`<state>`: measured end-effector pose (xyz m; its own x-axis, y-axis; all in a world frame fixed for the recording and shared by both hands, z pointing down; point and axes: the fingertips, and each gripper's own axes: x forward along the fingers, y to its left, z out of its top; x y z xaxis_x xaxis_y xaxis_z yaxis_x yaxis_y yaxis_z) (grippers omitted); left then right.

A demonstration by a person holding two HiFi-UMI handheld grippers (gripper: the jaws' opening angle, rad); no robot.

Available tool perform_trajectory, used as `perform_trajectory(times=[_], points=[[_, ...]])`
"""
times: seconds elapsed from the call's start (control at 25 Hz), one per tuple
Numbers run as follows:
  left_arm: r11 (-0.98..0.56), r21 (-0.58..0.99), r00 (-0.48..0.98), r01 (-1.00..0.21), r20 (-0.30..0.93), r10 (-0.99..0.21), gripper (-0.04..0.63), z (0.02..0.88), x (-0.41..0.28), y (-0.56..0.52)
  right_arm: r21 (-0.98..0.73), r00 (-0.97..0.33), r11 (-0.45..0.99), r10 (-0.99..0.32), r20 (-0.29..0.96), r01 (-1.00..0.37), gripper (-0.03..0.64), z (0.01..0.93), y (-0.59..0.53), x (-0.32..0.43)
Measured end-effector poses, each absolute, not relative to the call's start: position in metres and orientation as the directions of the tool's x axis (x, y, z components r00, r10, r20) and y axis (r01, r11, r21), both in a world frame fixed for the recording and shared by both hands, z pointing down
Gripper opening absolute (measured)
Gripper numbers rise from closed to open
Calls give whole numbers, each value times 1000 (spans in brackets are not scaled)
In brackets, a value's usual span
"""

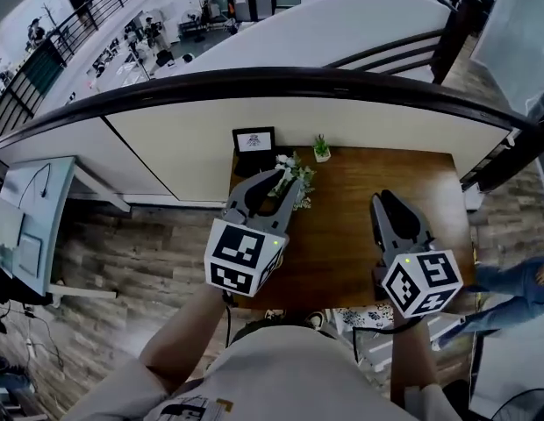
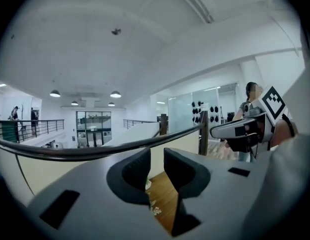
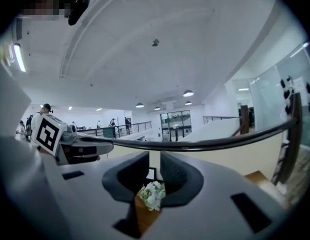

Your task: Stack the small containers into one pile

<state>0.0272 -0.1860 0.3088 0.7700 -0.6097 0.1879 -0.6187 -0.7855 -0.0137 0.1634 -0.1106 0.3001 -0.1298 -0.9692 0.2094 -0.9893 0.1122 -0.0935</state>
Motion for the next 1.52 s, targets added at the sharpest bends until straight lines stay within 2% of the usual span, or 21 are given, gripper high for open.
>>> perform_trajectory(times=[0.12, 0.24, 0.56, 0.76, 0.96, 1.52], points=[[-814, -31, 804, -580, 136, -579, 75, 283, 44, -175, -41, -97, 91, -983, 157, -995, 65, 269, -90, 175], [-825, -58, 818, -562, 107, -565, 35, 266, 55, -166, -27, -76, 73, -991, 114, -997, 51, 246, -70, 187], [-846, -130, 847, -516, 67, -527, 33, 245, 76, -146, -1, 33, -33, -999, 13, -999, 5, 204, -22, 219], [-856, -165, 862, -489, 59, -504, 34, 247, 84, -132, 22, 52, -51, -998, 41, -998, 3, 209, -7, 221], [-873, -150, 870, -465, 106, -481, 25, 266, 89, -125, 19, 68, -67, -995, 68, -998, 3, 220, 4, 228], [-867, -132, 861, -481, 112, -495, 18, 265, 90, -125, -5, 79, -80, -993, 91, -997, 3, 225, 5, 243]])
